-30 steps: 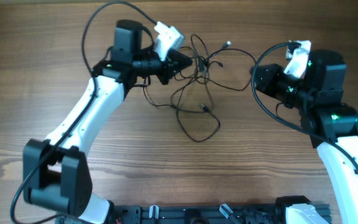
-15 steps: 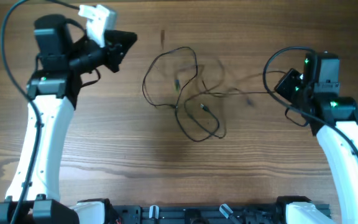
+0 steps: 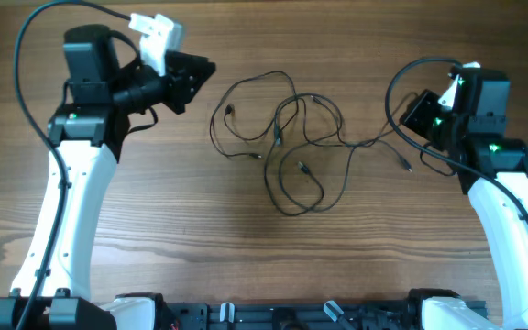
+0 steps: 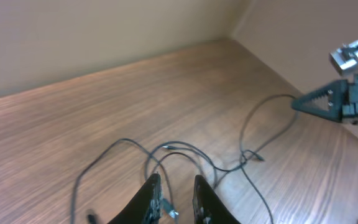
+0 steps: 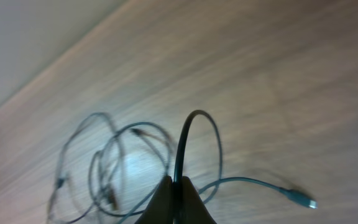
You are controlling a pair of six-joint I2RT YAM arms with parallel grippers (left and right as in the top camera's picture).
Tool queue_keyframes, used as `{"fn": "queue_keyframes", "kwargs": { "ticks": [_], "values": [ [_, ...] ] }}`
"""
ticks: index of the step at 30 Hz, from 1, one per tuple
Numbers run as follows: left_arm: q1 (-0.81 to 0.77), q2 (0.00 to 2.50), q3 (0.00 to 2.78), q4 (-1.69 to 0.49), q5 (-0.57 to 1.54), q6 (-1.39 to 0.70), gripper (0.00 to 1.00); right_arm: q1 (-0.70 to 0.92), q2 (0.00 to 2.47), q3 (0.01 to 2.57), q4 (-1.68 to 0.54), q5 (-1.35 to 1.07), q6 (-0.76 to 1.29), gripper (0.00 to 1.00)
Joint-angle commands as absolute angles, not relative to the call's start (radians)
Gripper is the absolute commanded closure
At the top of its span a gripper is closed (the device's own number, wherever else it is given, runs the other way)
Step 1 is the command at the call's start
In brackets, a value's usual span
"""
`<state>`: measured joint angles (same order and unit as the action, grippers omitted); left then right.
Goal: Untangle cables
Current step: 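Move both grippers back over the cable pile and lower toward strands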
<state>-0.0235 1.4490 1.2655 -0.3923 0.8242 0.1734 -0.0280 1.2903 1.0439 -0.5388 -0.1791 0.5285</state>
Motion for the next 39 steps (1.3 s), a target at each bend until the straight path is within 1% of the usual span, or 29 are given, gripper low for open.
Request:
{"fn": "queue_keyframes", "kwargs": {
  "ticks": [1,4,7,9,12,14,20,24,26,32,36,38,39],
  "values": [
    [-0.075,1.436,1.277,-0.395,0.83,0.179,0.82,-0.023,1.295,1.058,-0.477,-0.388,0.505,0.95],
    [-0.11,1.441,1.277,-0.417,0.829,0.202,0.82,-0.013,1.295,1.058,-0.395,-0.443,0.498,0.95],
    [-0.141,1.46,1.277,-0.44,0.829,0.221,0.82,-0.003,1.295,1.058,-0.237,-0.525,0.507,0.95],
    [-0.16,1.482,1.277,-0.453,0.829,0.228,0.82,-0.003,1.299,1.058,-0.094,-0.556,0.585,0.95],
    [-0.176,1.503,1.277,-0.455,0.83,0.228,0.83,-0.003,1.328,1.059,0.015,-0.598,0.66,0.95],
    [-0.187,1.515,1.277,-0.456,0.83,0.228,0.83,-0.003,1.364,1.059,0.03,-0.608,0.661,0.95],
    [-0.228,1.522,1.277,-0.466,0.829,0.258,0.83,0.015,1.535,1.06,0.031,-0.678,0.571,0.95],
    [-0.242,1.522,1.277,-0.469,0.829,0.258,0.82,0.056,1.604,1.06,-0.018,-0.688,0.488,0.95],
    [-0.242,1.522,1.277,-0.469,0.829,0.258,0.82,0.075,1.612,1.061,-0.08,-0.67,0.427,0.96],
    [-0.242,1.522,1.277,-0.469,0.829,0.258,0.82,0.109,1.612,1.155,-0.363,-0.456,0.212,0.95],
    [-0.241,1.522,1.277,-0.47,0.828,0.258,0.82,0.114,1.612,1.25,-0.477,-0.378,0.136,0.95],
    [-0.241,1.522,1.277,-0.477,0.826,0.258,0.82,0.114,1.612,1.278,-0.503,-0.378,0.131,0.93],
    [-0.241,1.522,1.277,-0.482,0.824,0.258,0.82,0.114,1.612,1.29,-0.519,-0.377,0.129,0.86]
  ]
}}
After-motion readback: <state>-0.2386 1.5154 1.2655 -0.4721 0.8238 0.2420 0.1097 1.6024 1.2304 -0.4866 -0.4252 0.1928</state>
